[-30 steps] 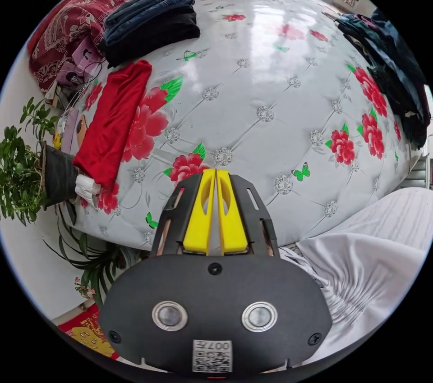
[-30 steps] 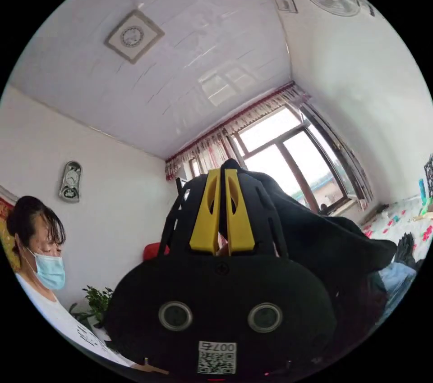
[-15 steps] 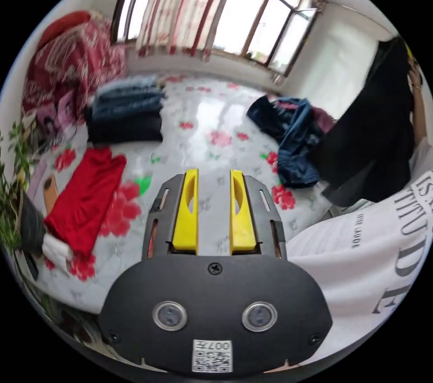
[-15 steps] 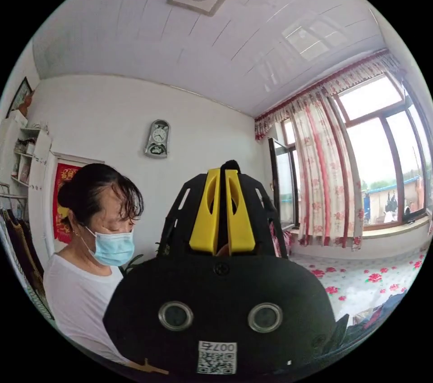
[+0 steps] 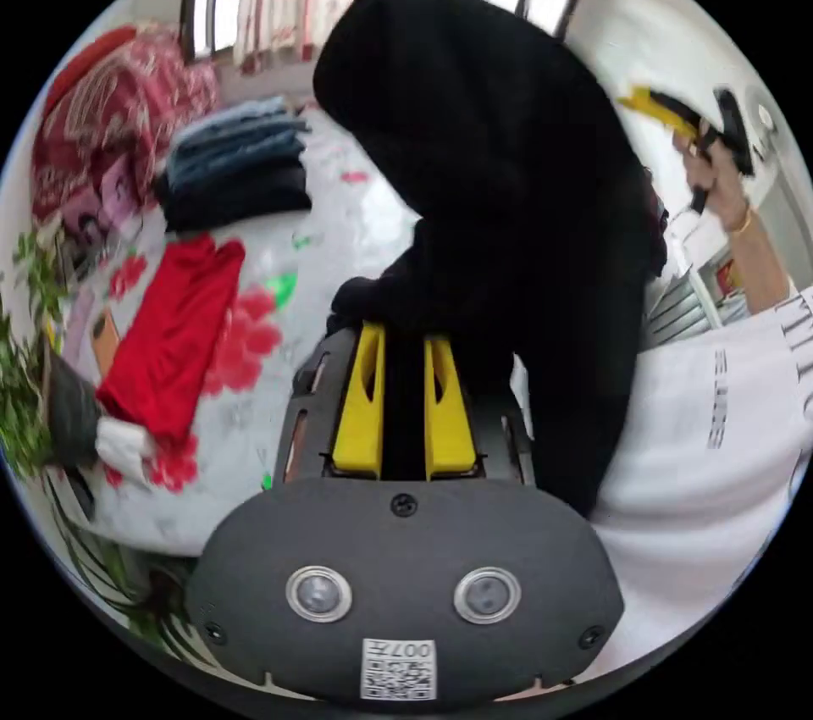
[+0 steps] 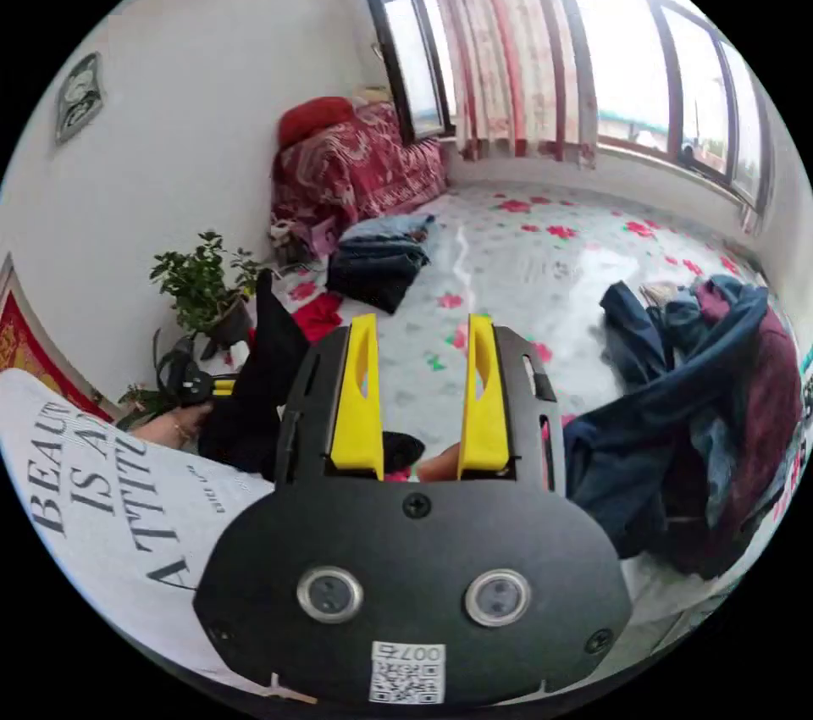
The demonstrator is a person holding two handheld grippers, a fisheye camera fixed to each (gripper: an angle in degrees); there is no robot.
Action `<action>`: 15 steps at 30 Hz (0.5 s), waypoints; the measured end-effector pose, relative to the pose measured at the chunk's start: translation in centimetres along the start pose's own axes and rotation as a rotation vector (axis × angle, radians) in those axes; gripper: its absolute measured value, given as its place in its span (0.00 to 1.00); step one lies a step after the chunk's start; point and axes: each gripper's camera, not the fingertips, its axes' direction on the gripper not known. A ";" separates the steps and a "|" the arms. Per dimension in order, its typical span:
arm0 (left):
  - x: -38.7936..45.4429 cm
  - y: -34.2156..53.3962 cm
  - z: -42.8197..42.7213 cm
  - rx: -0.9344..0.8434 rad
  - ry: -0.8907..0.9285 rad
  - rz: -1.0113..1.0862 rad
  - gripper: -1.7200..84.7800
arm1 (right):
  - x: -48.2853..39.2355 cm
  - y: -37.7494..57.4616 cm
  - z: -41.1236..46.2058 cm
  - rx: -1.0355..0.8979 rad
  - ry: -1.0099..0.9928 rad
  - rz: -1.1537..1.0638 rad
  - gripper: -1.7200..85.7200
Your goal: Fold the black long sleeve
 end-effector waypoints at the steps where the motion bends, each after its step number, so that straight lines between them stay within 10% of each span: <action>1: -0.8 1.2 0.1 -0.015 0.015 -0.037 0.09 | 3.6 2.3 3.8 -0.124 0.104 0.098 0.16; 11: -5.8 3.2 -4.9 0.153 0.131 -0.348 0.13 | 15.7 11.6 26.8 -0.804 0.349 0.192 0.16; 15: -4.7 0.6 -4.0 0.110 0.116 -0.328 0.14 | 17.8 7.9 26.1 -0.701 0.419 0.146 0.07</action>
